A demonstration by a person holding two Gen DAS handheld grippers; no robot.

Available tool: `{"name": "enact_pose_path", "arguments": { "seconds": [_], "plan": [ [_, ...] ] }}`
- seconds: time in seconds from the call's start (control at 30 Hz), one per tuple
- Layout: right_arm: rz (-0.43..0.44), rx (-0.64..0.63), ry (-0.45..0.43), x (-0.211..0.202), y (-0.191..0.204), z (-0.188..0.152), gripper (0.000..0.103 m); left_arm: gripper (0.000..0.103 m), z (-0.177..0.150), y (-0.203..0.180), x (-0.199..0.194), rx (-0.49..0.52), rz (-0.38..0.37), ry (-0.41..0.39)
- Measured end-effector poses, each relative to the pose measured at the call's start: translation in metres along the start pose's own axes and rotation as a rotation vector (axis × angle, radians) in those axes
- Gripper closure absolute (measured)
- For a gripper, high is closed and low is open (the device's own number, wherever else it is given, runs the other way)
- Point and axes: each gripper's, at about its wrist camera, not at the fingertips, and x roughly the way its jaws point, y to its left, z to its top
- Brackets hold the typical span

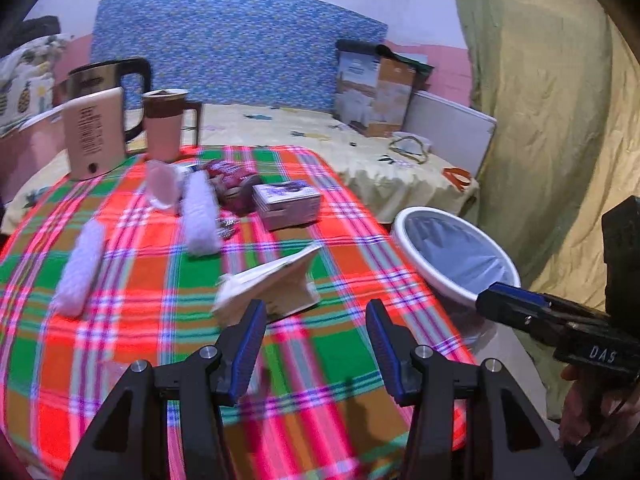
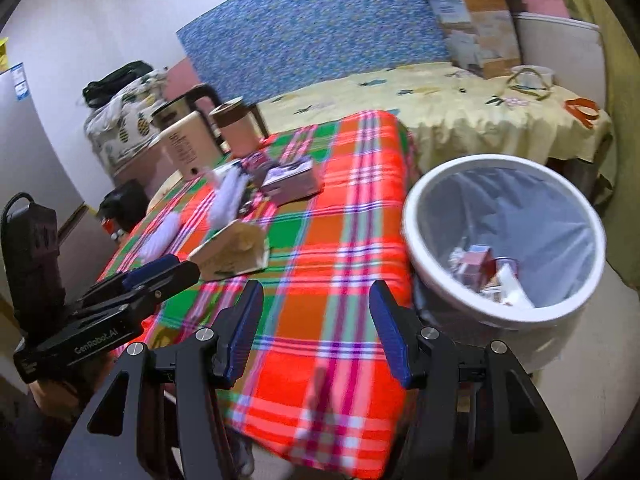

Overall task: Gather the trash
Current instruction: 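Move both open tools back over the bed, then grasp the clear plastic cup with the left tool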

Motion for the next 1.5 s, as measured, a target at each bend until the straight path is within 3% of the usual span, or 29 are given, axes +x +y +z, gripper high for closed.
{"name": "enact_pose_path", "arguments": {
  "seconds": [0.4, 0.7, 0.83, 1.03, 1.5],
  "plan": [
    [0.060, -0.020, 0.039, 0.009, 0.027, -0.008, 0.046, 0.051, -0.022, 0.051, -0.033, -0.074, 0.128, -0.021],
    [0.065, -0.037, 0.055, 0.012, 0.036, -0.007, 0.046, 0.051, -0.037, 0.082, -0.029, -0.104, 0.207, 0.008],
    [0.064, -0.035, 0.067, 0.017, 0.037, -0.007, 0.046, 0.051, -0.044, 0.087, -0.018, -0.117, 0.204, 0.037],
    [0.062, -0.043, 0.078, 0.022, 0.043, -0.004, 0.046, 0.074, -0.047, 0.092, -0.005, -0.111, 0.219, 0.050],
    [0.100, -0.036, 0.118, 0.058, 0.067, 0.014, 0.046, 0.074, -0.039, 0.103, 0.005, -0.137, 0.200, 0.028]
  ]
}}
